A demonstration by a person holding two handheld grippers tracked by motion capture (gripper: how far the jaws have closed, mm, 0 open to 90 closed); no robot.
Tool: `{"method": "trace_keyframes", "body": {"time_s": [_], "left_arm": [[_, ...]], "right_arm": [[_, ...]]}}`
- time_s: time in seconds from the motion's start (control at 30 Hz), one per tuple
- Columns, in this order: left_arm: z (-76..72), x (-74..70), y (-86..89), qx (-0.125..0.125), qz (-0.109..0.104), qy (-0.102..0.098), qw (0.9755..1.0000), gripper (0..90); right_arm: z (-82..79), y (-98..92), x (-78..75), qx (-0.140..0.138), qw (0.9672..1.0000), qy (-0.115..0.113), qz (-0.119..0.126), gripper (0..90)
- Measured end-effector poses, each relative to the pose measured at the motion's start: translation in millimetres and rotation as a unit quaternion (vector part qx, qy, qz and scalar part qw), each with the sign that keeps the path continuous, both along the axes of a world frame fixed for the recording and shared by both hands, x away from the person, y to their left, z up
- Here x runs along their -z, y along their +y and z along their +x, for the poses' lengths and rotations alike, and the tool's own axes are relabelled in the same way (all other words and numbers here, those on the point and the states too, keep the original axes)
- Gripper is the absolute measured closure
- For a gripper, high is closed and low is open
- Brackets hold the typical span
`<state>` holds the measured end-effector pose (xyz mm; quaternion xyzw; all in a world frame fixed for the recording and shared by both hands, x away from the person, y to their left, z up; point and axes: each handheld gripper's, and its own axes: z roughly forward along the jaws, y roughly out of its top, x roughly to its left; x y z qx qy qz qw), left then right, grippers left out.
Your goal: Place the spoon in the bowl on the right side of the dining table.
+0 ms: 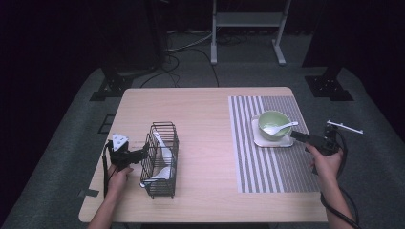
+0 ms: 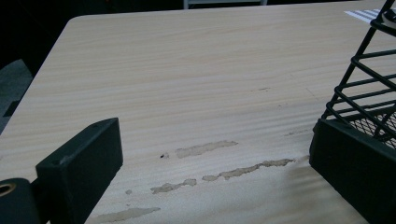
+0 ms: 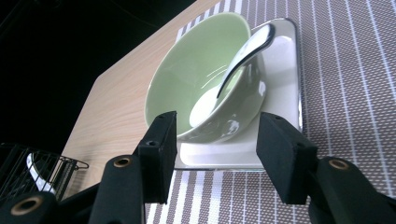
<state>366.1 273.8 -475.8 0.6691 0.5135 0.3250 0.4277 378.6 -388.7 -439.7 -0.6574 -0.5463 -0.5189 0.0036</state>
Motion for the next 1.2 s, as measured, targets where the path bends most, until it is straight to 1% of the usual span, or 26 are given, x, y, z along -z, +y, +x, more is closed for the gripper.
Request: {"method": "trace_keyframes", "body": {"time_s": [0.07,0.2,0.37,0.43,0.53,0.6,0.73,0.83,0.97,1.03,1.2], "left_arm": [[0.0,0.0,-0.1,0.000,0.000,0.000,1.0000,1.6],[0.1,0.0,0.1,0.000,-0.001,0.000,1.0000,1.6],[-0.1,-0.1,-0.1,0.000,0.002,0.000,1.0000,1.6],[-0.1,-0.1,-0.1,0.000,0.002,0.000,1.0000,1.6],[0.0,0.0,-0.1,0.000,0.000,0.000,1.0000,1.6],[0.0,0.0,0.0,-0.001,-0.001,0.000,1.0000,1.6],[0.0,0.0,0.0,0.000,0.000,0.000,1.0000,1.6],[-0.1,0.0,-0.2,0.000,0.001,0.000,1.0000,1.6],[0.0,0.0,-0.1,0.000,0.000,0.000,1.0000,1.6],[-0.1,-0.1,-0.2,0.000,0.002,0.000,1.0000,1.6],[0.0,0.0,-0.1,0.000,0.000,0.000,1.0000,1.6]], "right_arm": [[-1.4,2.4,-0.7,-0.003,1.0000,-0.002,0.002,46.7],[-5.2,8.2,-2.7,-0.014,0.9999,-0.006,-0.006,46.0],[-9.7,13.7,-5.2,-0.024,0.9997,-0.008,-0.007,45.4],[-10.9,16.1,-5.2,-0.029,0.9995,-0.008,-0.006,45.0],[-12.7,20.3,-5.3,-0.036,0.9993,-0.009,-0.012,44.4],[-13.5,22.4,-4.3,-0.042,0.9991,-0.009,-0.008,43.9],[-15.4,26.3,-3.5,-0.050,0.9986,-0.007,-0.017,42.9],[-17.7,28.8,-3.8,-0.055,0.9983,-0.008,-0.015,42.6],[-20.5,33.7,-4.9,-0.064,0.9977,-0.011,-0.022,41.7],[-22.2,36.3,-5.6,-0.067,0.9975,-0.013,-0.019,41.3],[-26.9,43.8,-6.5,-0.084,0.9961,-0.012,-0.027,40.5]]}}
